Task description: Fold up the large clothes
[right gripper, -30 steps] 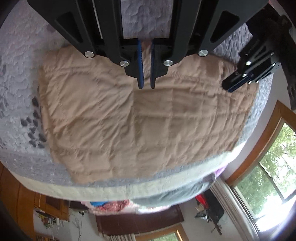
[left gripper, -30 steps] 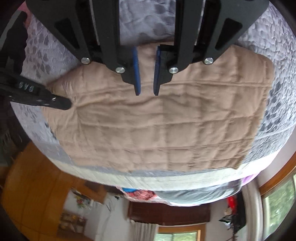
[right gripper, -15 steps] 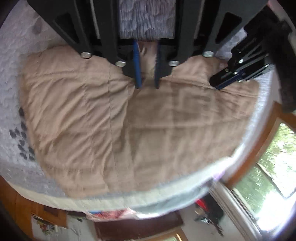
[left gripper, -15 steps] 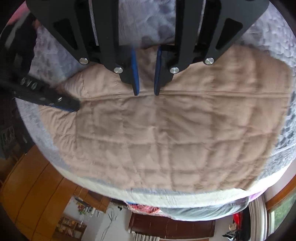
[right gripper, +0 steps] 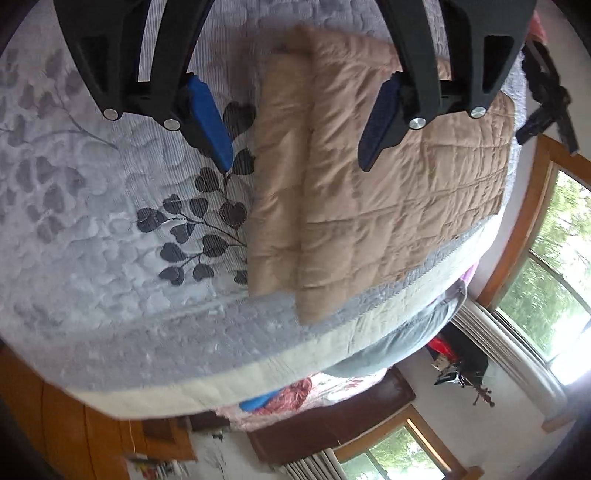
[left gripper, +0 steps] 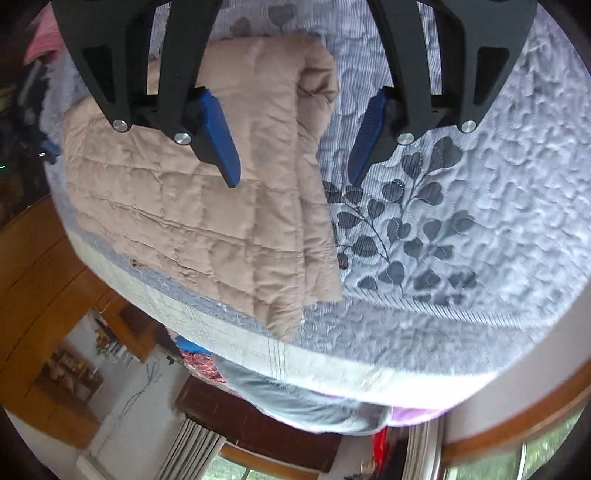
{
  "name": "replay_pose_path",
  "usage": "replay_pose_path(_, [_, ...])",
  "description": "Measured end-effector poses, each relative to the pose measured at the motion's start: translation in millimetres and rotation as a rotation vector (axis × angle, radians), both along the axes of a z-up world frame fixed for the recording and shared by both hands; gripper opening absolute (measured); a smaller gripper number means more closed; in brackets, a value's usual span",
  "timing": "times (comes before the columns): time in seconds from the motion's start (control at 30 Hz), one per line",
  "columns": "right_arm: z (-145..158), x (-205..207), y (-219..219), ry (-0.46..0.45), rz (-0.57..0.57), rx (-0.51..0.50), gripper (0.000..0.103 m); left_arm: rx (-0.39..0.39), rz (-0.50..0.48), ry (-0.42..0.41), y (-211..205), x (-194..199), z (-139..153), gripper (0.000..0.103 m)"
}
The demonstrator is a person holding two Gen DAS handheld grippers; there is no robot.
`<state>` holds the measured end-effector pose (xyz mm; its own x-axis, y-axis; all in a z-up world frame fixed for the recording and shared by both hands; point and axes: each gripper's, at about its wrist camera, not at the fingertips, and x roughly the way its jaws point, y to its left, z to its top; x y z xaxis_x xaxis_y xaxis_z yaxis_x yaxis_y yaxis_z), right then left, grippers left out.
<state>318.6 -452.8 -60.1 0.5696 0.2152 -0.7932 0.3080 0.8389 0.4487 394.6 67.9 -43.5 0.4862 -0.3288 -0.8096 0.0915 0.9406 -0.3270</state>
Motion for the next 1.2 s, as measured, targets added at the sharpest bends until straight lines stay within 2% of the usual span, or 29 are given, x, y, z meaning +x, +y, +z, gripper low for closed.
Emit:
replay_pose_path(0.13, [-23, 10, -10, 0.005, 0.041, 0.131, 0.075, -0.132, -0.037, 0.056, 5, 16, -23, 0.064])
replay_pose_path(0.23, [-34, 20, -11, 0.009, 0.059, 0.185, 0.076, -0.18, -0.051, 0.091, 1, 29, -37, 0.065])
replay_pose_path(0.4, [-52, 39, -12, 0.035, 0.095, 0.23, 0.079, -0.283, -0.085, 0.143, -5, 55, -63, 0.07])
replay_pose_path(0.53, [-55, 55, -9, 0.024, 0.11, 0.241, 0.078, -0.316, -0.109, 0.166, -17, 72, -69, 0.068])
replay_pose_path(0.6, [-55, 62, -5, 0.027, 0.13, 0.23, 0.066, -0.331, -0.116, 0.181, -27, 78, -70, 0.049])
replay_pose_path(0.63, [-55, 64, -6, 0.03, 0.139, 0.231, 0.054, -0.326, -0.11, 0.183, -32, 80, -70, 0.044])
replay_pose_path(0.67, [-54, 66, -4, 0.032, 0.15, 0.241, 0.037, -0.323, -0.11, 0.18, -35, 82, -72, 0.035])
replay_pose_path(0.7, [-53, 67, -3, 0.023, 0.166, 0.268, 0.03, -0.32, -0.108, 0.171, -38, 85, -72, 0.029])
replay_pose_path(0.73, [-50, 67, -5, 0.014, 0.169, 0.287, 0.022, -0.324, -0.097, 0.16, -40, 84, -70, 0.026])
replay_pose_path(0.77, [-45, 67, -5, 0.001, 0.172, 0.299, 0.018, -0.338, -0.088, 0.147, -41, 82, -66, 0.02])
replay_pose_path(0.83, [-33, 61, -3, -0.027, 0.185, 0.28, 0.015, -0.36, -0.08, 0.111, -39, 76, -55, 0.015])
replay_pose_path(1.03, [12, 38, 8, -0.105, 0.241, 0.238, 0.014, -0.332, -0.093, 0.013, -45, 37, 0, 0.012])
replay_pose_path(1.2, [60, -4, 26, -0.18, 0.305, 0.172, 0.014, -0.289, -0.133, -0.078, -40, -14, 44, 0.012])
